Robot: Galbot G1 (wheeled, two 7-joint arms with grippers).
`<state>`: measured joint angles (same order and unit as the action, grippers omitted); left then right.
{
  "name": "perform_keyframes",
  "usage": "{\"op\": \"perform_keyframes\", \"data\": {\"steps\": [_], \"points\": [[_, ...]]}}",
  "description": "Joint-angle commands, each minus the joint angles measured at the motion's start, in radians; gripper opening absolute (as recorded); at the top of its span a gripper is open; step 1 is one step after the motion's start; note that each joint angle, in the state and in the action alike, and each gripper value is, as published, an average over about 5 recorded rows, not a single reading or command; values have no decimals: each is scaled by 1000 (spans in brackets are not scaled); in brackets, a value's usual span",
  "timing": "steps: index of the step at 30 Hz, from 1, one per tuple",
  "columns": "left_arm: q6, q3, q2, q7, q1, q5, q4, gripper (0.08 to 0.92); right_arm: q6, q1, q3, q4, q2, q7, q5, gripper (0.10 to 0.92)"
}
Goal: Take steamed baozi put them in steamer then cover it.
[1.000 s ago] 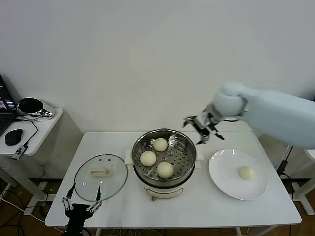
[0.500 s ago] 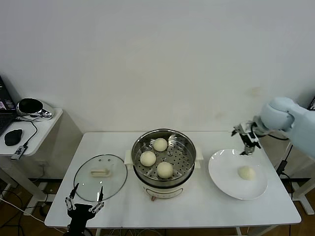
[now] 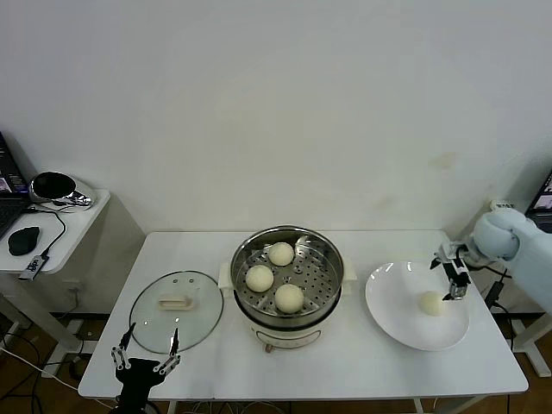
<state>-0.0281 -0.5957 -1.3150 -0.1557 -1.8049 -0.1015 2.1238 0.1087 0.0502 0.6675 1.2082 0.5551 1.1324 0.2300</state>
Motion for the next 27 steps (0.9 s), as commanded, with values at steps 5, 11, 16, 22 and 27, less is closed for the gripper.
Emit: {"op": "perform_keyframes", "data": {"steps": [5,11,16,22,27], "points": [[2,-15,0,0,1,6,-5,823,-18,147,-120,-158,90,1,73,823],[1,-17,-1,0,3,10,-9,823,-27,147,-128,-196,127,-25,85,823],[1,-18,-3,0,4,11,-10,823,-21,146,-131,-204,147,-32,107,820],[-1,-19,-4,-1,2,12,-13,823,-9,145,-132,-201,145,-25,127,760],[-2,-19,-6,-2,3,12,-16,823,-8,138,-131,-186,133,-16,132,677]]}}
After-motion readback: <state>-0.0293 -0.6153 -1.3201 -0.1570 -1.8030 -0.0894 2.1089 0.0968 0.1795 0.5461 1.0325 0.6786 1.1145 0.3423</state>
